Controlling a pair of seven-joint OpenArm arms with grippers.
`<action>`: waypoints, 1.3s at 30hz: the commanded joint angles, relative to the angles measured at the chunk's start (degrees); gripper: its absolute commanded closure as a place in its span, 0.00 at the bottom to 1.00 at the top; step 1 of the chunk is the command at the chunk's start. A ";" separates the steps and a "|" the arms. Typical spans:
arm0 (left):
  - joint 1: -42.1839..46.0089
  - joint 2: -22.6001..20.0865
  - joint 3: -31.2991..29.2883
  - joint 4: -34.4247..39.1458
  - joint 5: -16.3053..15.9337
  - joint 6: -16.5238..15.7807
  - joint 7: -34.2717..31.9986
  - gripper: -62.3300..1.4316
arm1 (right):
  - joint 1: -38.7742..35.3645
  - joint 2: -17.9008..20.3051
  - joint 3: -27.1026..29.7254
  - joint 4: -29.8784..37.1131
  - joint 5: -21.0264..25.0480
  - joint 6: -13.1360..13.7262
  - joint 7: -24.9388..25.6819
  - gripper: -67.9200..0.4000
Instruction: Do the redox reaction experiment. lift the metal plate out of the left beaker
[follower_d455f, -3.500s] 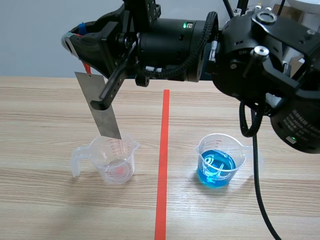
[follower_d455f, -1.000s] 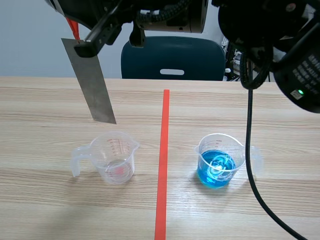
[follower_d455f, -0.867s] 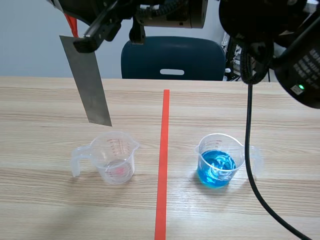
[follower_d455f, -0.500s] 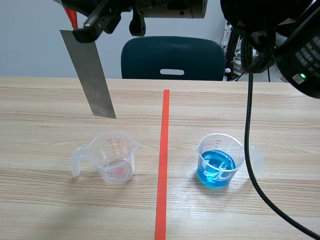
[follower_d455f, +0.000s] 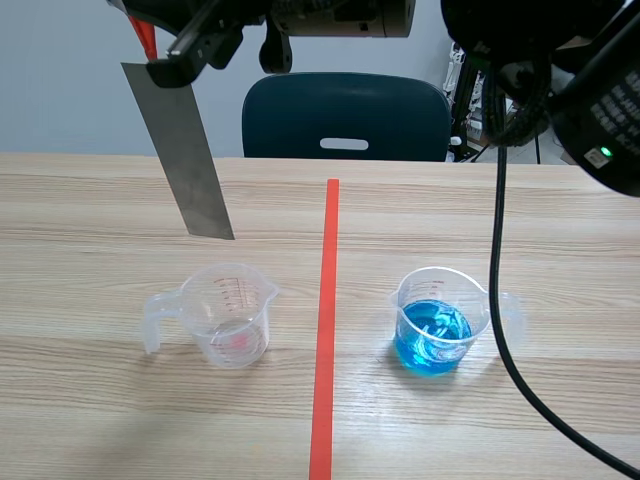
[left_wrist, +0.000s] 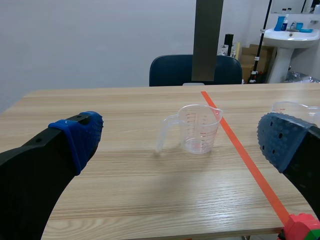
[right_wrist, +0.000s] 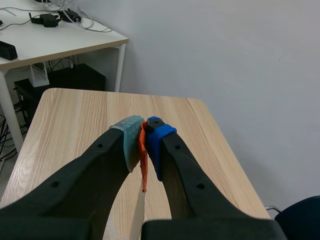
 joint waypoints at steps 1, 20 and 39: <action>0.04 -0.02 -0.07 0.57 -0.11 0.07 -2.71 0.00 | 1.42 -0.46 0.55 1.18 0.83 -0.22 0.87 0.99; 0.04 -0.02 -0.07 0.57 -0.11 0.07 -2.71 0.00 | 1.31 -0.46 0.46 1.18 1.49 1.09 0.87 0.99; 0.04 -0.02 -0.07 0.57 -0.11 0.07 -2.71 0.00 | 1.31 -0.46 0.42 1.18 1.90 1.07 0.92 0.99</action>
